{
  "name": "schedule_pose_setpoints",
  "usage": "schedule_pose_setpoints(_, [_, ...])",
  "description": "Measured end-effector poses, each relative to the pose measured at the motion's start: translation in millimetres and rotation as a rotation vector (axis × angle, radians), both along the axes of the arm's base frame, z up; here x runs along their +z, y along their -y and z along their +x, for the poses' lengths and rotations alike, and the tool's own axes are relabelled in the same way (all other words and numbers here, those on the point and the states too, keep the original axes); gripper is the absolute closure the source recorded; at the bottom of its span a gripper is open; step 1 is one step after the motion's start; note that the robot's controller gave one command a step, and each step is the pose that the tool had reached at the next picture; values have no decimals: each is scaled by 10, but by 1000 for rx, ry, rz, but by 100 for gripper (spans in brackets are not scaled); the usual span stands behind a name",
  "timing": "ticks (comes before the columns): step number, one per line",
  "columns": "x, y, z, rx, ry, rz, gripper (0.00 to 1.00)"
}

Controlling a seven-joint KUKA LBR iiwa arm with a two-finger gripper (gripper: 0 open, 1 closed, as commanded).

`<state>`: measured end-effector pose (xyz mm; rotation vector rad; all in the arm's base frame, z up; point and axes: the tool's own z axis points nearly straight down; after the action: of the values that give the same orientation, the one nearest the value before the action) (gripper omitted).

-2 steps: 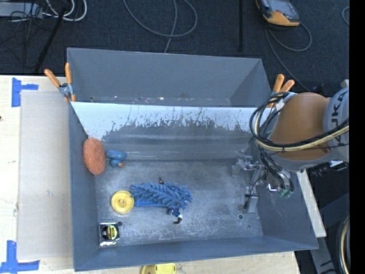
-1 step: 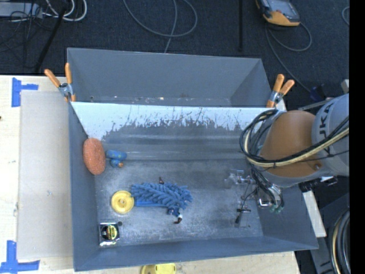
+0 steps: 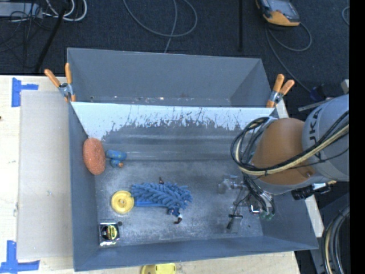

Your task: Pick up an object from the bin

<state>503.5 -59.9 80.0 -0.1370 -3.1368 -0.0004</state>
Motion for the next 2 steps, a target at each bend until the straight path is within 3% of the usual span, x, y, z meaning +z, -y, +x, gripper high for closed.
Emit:
schedule_pose_setpoints(1, [-55,-610,65,34,1,0,0])
schedule_pose_setpoints(2, [-61,-876,-64,61,-1,3,0])
